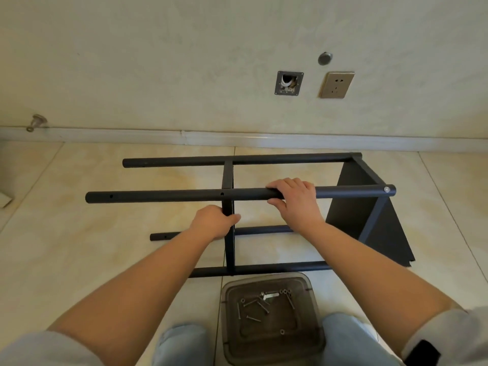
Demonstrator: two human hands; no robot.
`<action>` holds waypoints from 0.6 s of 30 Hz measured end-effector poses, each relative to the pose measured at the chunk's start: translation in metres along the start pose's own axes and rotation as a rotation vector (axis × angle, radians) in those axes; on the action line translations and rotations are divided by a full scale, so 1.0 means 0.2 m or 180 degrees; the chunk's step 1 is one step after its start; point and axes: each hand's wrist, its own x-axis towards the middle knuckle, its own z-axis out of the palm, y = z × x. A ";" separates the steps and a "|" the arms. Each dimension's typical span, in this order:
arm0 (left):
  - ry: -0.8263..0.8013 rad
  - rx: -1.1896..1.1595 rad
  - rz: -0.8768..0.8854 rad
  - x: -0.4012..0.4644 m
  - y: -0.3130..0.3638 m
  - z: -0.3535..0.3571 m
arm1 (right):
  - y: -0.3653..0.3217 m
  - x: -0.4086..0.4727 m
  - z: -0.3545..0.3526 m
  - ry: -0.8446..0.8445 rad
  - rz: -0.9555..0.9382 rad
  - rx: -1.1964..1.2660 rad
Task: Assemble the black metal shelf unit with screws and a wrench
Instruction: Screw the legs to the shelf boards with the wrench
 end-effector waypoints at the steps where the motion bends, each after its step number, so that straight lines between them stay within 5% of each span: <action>1: 0.0094 0.0395 0.0113 -0.05 0.00 -0.01 | -0.01 -0.03 -0.02 -0.0137 -0.0027 -0.0061; 4: 0.1152 0.1745 0.0894 -0.21 -0.02 -0.06 | -0.02 -0.09 -0.05 -0.0573 -0.0164 -0.0250; 7: 0.1698 0.2077 0.1464 -0.26 -0.06 -0.09 | -0.02 -0.14 -0.06 -0.0799 -0.0188 -0.0253; 11: 0.1236 0.2415 0.1044 -0.22 -0.14 -0.06 | -0.01 -0.20 -0.06 -0.0923 -0.0175 -0.0138; 18: 0.0663 0.2120 0.1464 -0.22 -0.16 0.01 | 0.07 -0.25 -0.05 -0.1054 -0.0203 -0.0384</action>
